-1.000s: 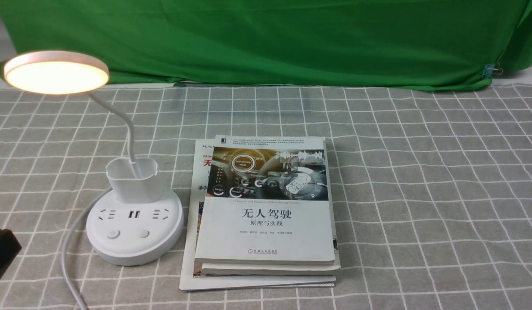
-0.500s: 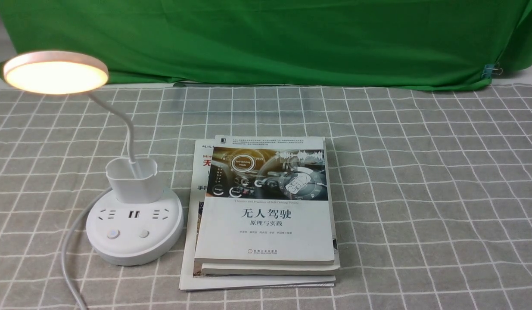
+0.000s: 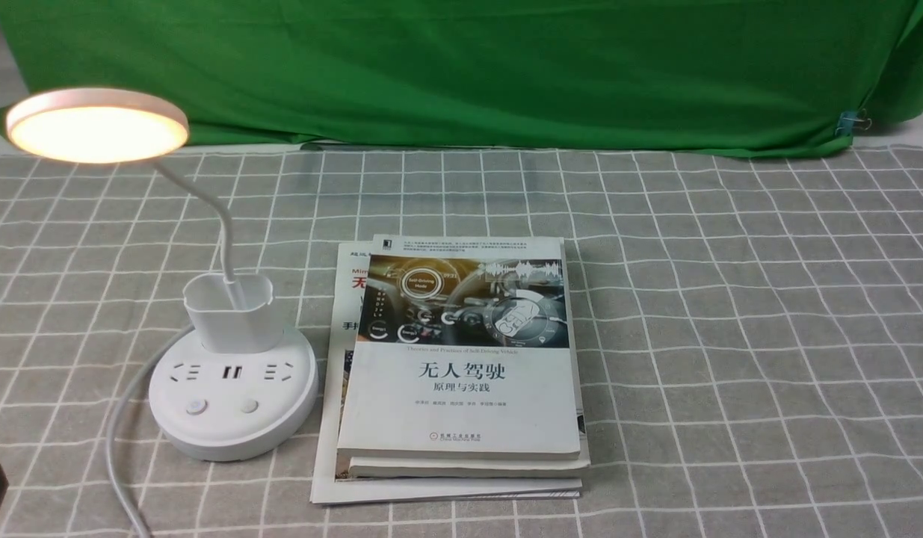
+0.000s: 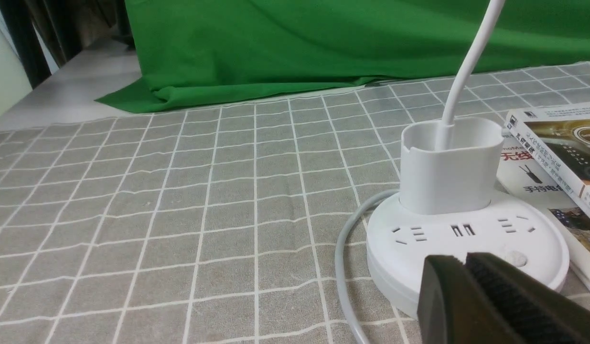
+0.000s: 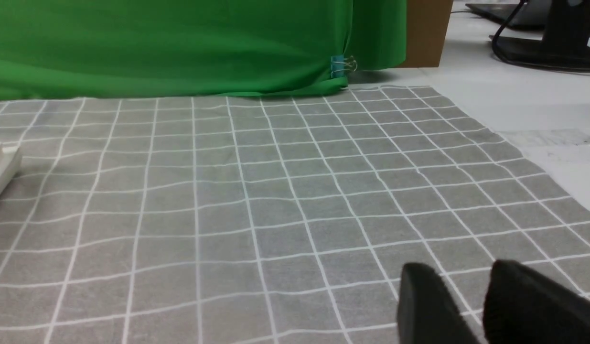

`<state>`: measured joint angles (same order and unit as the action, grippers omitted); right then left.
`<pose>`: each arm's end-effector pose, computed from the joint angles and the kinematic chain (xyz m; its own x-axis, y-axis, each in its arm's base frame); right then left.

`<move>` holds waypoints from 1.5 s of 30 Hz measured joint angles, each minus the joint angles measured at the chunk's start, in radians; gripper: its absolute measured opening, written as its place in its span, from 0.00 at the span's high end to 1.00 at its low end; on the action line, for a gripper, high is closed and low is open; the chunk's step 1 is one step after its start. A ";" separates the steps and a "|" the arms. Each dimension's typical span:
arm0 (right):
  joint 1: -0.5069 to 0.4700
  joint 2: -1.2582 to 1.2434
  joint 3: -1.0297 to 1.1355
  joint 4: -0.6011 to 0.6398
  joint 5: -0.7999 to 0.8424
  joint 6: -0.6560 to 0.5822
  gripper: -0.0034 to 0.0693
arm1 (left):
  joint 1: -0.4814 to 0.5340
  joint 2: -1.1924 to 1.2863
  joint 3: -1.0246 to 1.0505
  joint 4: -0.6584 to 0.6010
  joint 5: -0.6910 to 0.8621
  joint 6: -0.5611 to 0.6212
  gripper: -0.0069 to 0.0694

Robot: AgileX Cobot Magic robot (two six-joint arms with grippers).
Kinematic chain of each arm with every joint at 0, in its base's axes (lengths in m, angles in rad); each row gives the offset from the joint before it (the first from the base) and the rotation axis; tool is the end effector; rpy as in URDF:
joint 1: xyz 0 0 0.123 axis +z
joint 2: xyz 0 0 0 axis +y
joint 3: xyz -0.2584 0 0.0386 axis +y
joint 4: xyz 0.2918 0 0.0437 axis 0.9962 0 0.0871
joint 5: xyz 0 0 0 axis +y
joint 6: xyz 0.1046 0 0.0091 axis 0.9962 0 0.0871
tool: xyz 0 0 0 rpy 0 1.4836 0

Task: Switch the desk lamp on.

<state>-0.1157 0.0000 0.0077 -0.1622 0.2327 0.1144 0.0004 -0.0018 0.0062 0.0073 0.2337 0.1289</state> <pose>0.1361 -0.0198 0.1873 -0.1552 -0.0257 -0.9876 0.1453 0.9882 -0.0486 0.1373 0.0002 0.1877 -0.1492 0.1355 -0.9795 0.0183 0.9908 0.1343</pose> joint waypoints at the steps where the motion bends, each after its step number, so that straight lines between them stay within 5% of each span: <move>1: 0.000 0.001 0.000 0.000 -0.001 0.000 0.62 | 0.000 0.000 0.000 -0.007 -0.001 0.000 0.88; 45: 0.000 0.000 0.000 0.000 -0.001 0.000 0.62 | 0.000 0.000 0.001 -0.023 -0.005 0.001 0.88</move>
<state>-0.1157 0.0000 0.0077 -0.1622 0.2320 0.1144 0.0004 -0.0018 0.0073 -0.0153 0.2290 0.1298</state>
